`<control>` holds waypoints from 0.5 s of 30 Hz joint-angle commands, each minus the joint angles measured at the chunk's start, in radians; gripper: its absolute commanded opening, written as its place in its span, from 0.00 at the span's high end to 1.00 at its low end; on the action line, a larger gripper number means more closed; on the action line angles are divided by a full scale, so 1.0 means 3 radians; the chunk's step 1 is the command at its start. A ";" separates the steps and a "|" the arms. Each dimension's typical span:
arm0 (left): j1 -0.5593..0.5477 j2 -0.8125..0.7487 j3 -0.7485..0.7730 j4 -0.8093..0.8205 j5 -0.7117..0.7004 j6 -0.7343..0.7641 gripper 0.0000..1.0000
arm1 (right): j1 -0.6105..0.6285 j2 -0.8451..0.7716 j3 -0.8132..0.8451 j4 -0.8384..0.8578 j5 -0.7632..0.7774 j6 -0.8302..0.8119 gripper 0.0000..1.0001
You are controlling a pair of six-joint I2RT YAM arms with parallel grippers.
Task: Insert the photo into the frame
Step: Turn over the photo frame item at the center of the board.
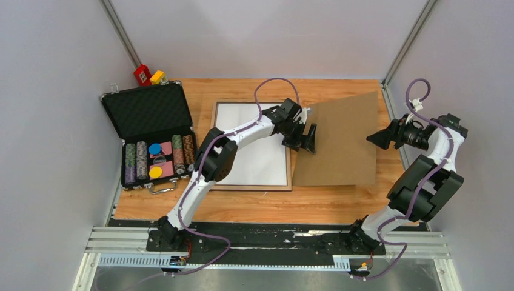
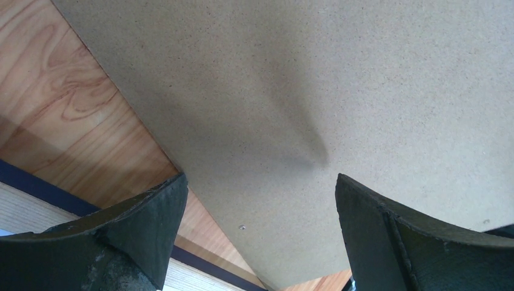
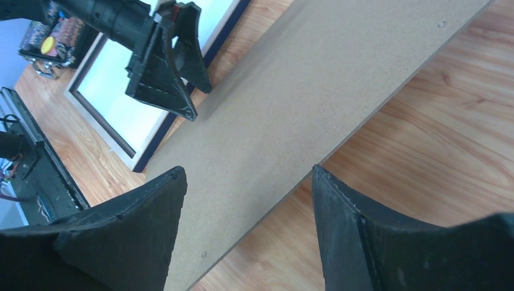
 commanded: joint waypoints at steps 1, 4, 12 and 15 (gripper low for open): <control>-0.0113 0.0085 -0.0012 0.0195 0.0030 0.0088 0.00 | 0.0175 -0.0044 0.0010 -0.1104 -0.0570 -0.0431 0.29; -0.0111 0.0092 -0.0002 0.0191 0.0027 0.0092 0.00 | 0.0172 -0.0044 0.0048 -0.1217 -0.0646 -0.0524 0.29; -0.0116 0.0097 0.0001 0.0186 0.0034 0.0079 0.00 | 0.0165 -0.0048 -0.0155 -0.0239 -0.0588 0.0610 0.32; -0.0114 0.0098 0.0002 0.0192 0.0036 0.0078 0.00 | 0.0165 -0.0156 -0.0394 0.0498 -0.0173 0.1330 0.33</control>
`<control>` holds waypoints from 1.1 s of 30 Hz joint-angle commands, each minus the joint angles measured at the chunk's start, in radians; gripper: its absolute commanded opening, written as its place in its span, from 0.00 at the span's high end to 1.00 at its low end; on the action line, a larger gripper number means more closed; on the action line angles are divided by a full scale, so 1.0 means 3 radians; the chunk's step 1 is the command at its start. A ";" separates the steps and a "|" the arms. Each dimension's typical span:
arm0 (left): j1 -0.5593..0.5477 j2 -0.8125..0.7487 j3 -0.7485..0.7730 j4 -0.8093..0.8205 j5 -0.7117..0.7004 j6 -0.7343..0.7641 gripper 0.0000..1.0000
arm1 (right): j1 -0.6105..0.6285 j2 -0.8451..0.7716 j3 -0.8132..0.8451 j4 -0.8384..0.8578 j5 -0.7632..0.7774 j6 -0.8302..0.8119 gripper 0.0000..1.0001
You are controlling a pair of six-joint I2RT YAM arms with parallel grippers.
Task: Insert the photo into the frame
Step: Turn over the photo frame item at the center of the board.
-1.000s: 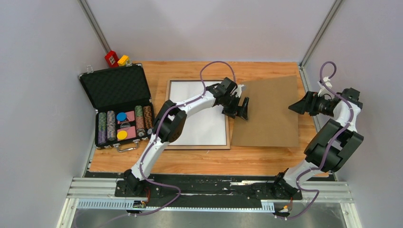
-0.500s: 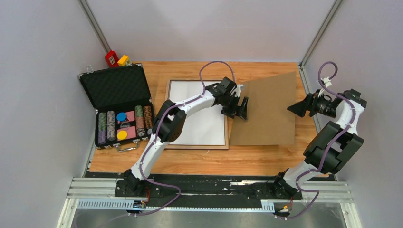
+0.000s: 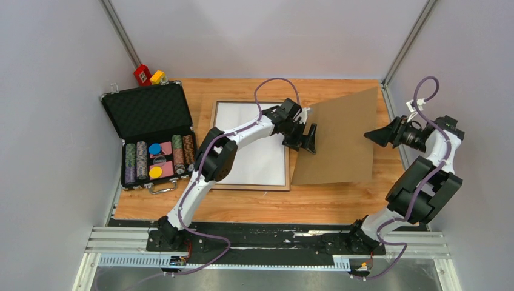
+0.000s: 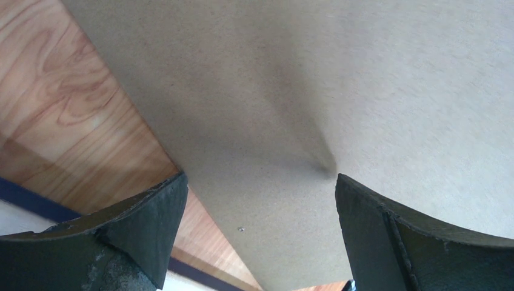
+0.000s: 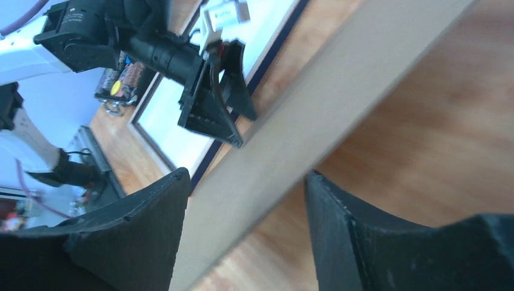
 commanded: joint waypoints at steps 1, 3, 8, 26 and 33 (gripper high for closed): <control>-0.0118 0.0098 0.0002 0.0200 0.0027 0.0079 0.00 | 0.0168 -0.0135 -0.0413 0.0780 0.0463 0.1202 0.33; -0.0118 0.0108 0.0010 0.0198 0.0030 0.0073 0.00 | 0.0168 -0.0122 -0.0464 0.0915 0.0482 0.1368 0.33; -0.0118 0.0149 0.0019 0.0204 0.0056 0.0039 0.00 | 0.0168 -0.0012 -0.0470 0.1081 0.0306 0.1745 0.32; -0.0118 0.0183 0.0070 0.0186 0.0100 0.0012 0.00 | 0.0162 0.0298 -0.0010 0.1311 0.0626 0.2792 0.58; -0.0118 0.0140 0.0085 0.0177 0.0137 0.0000 0.00 | 0.0199 0.0190 0.0089 0.1240 0.0821 0.2760 0.80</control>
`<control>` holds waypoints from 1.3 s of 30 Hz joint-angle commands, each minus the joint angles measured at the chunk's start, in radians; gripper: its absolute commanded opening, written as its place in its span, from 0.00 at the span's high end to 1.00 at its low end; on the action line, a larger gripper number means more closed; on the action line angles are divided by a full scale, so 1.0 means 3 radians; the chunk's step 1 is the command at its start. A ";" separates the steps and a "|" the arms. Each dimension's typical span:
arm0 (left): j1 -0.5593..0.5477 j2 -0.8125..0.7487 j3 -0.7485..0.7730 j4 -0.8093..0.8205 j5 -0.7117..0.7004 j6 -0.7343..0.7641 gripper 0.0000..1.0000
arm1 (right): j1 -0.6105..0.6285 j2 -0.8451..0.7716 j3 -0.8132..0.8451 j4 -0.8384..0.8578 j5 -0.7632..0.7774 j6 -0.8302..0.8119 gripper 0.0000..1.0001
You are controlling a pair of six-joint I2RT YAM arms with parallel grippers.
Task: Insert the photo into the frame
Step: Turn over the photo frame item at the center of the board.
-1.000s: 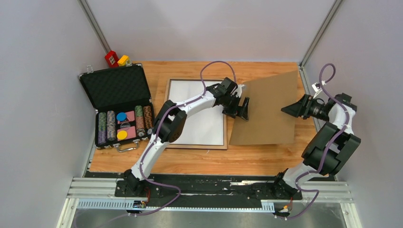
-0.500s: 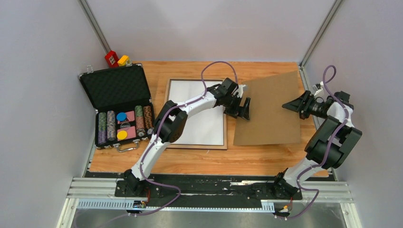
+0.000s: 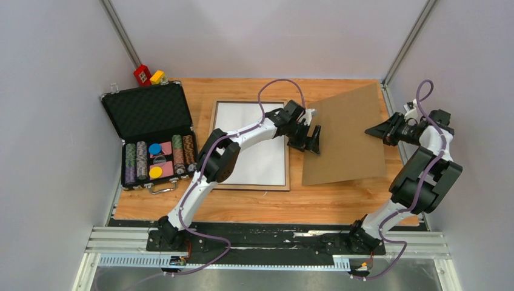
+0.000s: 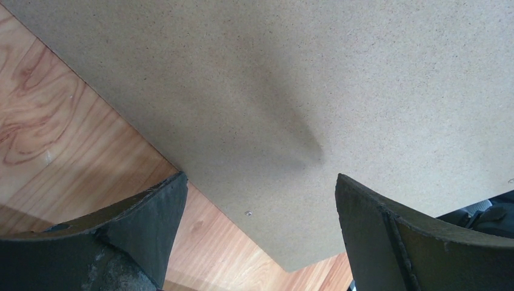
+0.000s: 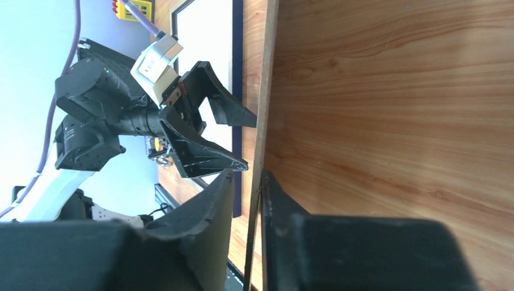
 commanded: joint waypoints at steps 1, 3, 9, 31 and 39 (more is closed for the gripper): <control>-0.0047 0.0085 0.0083 -0.0078 0.0042 -0.0009 0.00 | 0.0053 -0.0145 0.0254 -0.0014 0.0056 0.0029 0.85; -0.0047 0.0049 0.0096 -0.0083 0.0061 -0.0005 0.00 | 0.0086 -0.0171 0.0341 -0.0106 0.0120 0.0002 0.92; -0.0044 -0.0155 0.0098 -0.0155 -0.0011 0.0029 0.00 | 0.0198 -0.0330 0.0557 -0.0210 0.0365 0.0024 1.00; 0.0248 -0.0933 -0.0264 0.0118 0.0265 -0.0596 0.00 | 0.0900 -0.0625 0.1062 -0.0518 0.1281 0.0377 0.98; 0.0341 -0.0795 0.0166 -0.0146 0.0293 -0.0438 0.00 | 0.1169 -0.0576 0.1187 -0.0560 0.1411 0.0475 0.90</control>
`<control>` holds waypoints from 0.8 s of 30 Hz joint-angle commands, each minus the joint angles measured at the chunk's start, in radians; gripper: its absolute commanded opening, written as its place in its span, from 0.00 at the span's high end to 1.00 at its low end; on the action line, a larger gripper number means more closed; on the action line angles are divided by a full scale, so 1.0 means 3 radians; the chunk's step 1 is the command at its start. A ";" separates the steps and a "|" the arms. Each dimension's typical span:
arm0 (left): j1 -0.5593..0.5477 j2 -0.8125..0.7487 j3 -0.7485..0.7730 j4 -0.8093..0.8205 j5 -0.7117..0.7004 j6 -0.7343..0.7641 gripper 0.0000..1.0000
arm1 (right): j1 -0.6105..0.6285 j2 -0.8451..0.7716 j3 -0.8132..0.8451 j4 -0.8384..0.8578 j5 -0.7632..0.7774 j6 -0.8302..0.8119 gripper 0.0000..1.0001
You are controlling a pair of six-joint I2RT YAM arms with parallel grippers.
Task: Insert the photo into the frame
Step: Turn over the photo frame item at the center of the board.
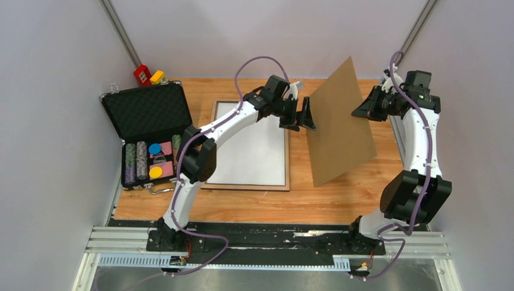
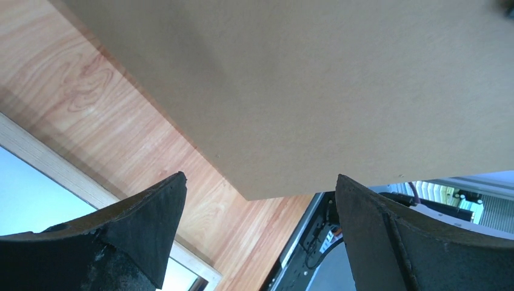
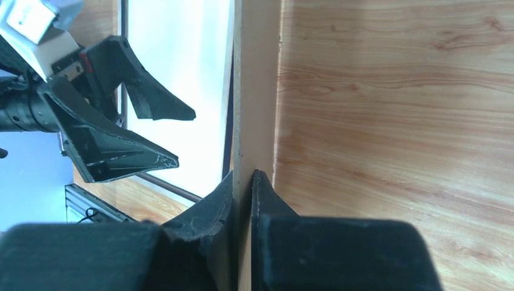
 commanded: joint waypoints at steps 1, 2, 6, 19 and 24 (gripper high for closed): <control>0.0036 0.0008 0.0371 -0.0096 0.0089 0.0072 0.00 | 0.0121 -0.0023 0.0205 0.0041 -0.0015 0.0188 0.89; 0.0039 0.0024 0.0442 -0.0133 0.0095 0.0075 0.00 | 0.0139 -0.0020 0.0197 0.0041 -0.0006 0.0193 0.88; 0.0046 0.0117 0.0589 -0.0103 0.0168 -0.0030 0.00 | 0.0206 -0.0007 0.0156 0.0048 0.0011 0.0199 0.81; 0.0046 0.0187 0.0854 0.0312 0.0376 -0.0750 0.00 | 0.0430 -0.0013 0.0195 0.0068 -0.0139 0.0210 0.51; 0.0046 0.0098 0.0851 0.0373 0.0379 -0.0908 0.00 | 0.0535 -0.0031 0.0241 0.0067 -0.0209 0.0199 0.47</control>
